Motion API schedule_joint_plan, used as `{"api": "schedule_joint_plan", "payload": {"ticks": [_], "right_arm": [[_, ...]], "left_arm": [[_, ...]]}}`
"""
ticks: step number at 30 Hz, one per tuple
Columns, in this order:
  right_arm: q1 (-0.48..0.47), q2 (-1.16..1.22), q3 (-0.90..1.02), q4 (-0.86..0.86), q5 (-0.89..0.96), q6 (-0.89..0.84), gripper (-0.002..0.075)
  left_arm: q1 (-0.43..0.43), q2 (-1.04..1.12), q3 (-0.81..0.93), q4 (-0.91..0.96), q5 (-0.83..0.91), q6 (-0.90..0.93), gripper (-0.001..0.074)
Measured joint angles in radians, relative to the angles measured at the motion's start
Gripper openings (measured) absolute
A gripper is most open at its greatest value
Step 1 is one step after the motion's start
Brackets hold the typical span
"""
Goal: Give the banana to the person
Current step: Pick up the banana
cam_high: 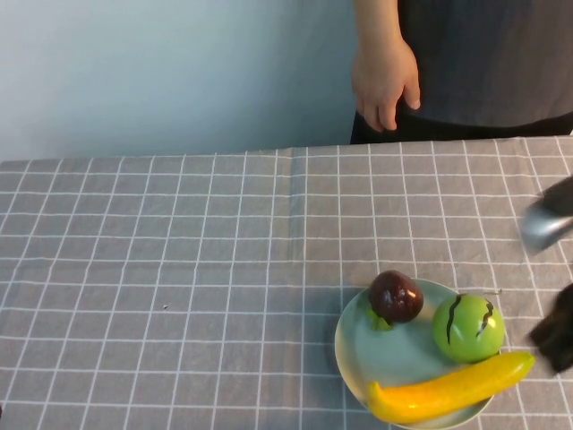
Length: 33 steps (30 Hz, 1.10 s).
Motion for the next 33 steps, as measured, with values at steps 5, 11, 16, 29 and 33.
{"api": "schedule_joint_plan", "payload": {"ticks": [5, 11, 16, 29, 33], "right_arm": [[0.233, 0.141, -0.039, -0.079, 0.0, -0.064, 0.001], [0.397, 0.24, -0.054, -0.182, -0.025, -0.241, 0.0253], [0.405, 0.277, -0.056, -0.201, -0.118, -0.477, 0.0436], [0.405, 0.441, -0.06, -0.28, -0.228, -0.633, 0.0543], [0.405, 0.448, -0.037, -0.312, -0.261, -0.635, 0.0572]], "left_arm": [[0.0, 0.0, 0.0, 0.0, 0.0, 0.0, -0.0004], [0.0, 0.0, 0.0, 0.0, 0.002, 0.0, -0.0004], [0.0, 0.0, 0.0, 0.0, 0.002, 0.0, -0.0004], [0.0, 0.0, 0.0, 0.0, 0.002, 0.0, -0.0004], [0.0, 0.0, 0.0, 0.0, 0.002, 0.0, -0.0004]]}}
